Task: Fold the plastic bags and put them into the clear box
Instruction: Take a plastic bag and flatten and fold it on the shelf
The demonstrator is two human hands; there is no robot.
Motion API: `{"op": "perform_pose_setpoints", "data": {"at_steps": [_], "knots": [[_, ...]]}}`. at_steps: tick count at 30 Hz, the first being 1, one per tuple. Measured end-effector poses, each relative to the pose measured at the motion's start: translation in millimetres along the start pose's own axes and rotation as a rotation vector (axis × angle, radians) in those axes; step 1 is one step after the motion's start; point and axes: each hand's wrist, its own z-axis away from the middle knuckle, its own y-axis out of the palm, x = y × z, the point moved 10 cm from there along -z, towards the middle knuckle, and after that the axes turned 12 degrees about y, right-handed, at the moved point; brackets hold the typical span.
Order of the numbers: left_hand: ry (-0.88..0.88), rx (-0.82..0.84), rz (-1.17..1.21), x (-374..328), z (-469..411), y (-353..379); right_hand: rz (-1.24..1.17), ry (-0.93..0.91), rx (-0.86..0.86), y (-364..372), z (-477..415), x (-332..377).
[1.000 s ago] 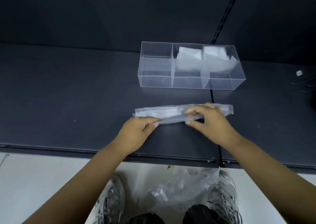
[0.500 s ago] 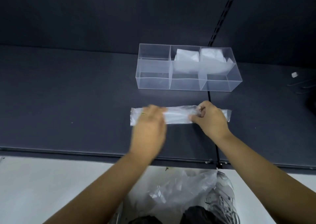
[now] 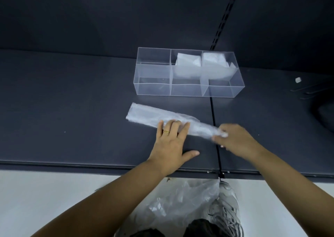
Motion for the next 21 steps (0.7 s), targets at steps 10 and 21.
{"op": "perform_pose_setpoints", "data": {"at_steps": [10,21], "knots": [[-0.092,-0.381,0.788,-14.1,21.9,-28.5,-0.613,-0.214,0.486,13.4,65.0,38.6],[-0.687,-0.476,1.777,39.9,22.0,8.8,-0.572,-0.105,0.295,74.2,22.9,60.4]]}}
